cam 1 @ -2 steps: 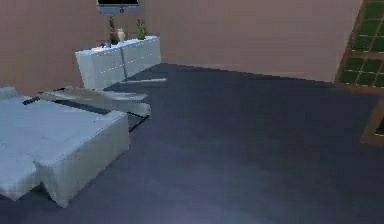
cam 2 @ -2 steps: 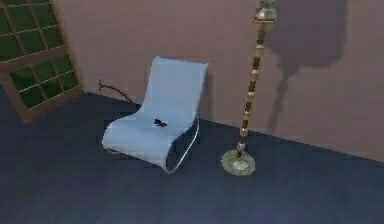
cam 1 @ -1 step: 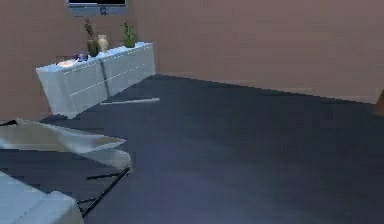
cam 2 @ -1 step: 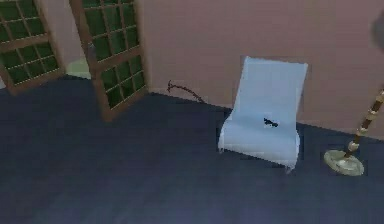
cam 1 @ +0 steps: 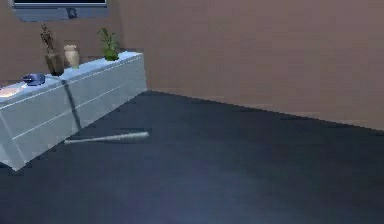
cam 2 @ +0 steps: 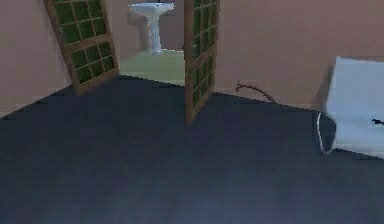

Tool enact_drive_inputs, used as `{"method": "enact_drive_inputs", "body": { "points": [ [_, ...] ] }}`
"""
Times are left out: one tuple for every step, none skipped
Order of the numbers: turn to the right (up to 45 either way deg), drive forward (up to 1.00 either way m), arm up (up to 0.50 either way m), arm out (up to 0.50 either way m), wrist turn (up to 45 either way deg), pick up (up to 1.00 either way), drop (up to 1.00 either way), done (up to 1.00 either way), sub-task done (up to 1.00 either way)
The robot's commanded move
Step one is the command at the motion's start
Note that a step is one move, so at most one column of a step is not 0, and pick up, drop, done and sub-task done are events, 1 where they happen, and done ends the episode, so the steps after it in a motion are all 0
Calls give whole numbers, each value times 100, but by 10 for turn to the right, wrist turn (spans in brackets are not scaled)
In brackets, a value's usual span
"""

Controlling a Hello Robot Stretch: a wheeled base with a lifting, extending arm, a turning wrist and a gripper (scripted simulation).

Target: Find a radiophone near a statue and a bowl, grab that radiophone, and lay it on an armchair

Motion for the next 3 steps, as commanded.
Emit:
{"method": "enact_drive_inputs", "body": {
  "points": [
    [30,0,0,0,0,0,0,0,0],
    [0,45,0,0,0,0,0,0,0],
    [-360,0,0,0,0,0,0,0,0]
  ]
}}
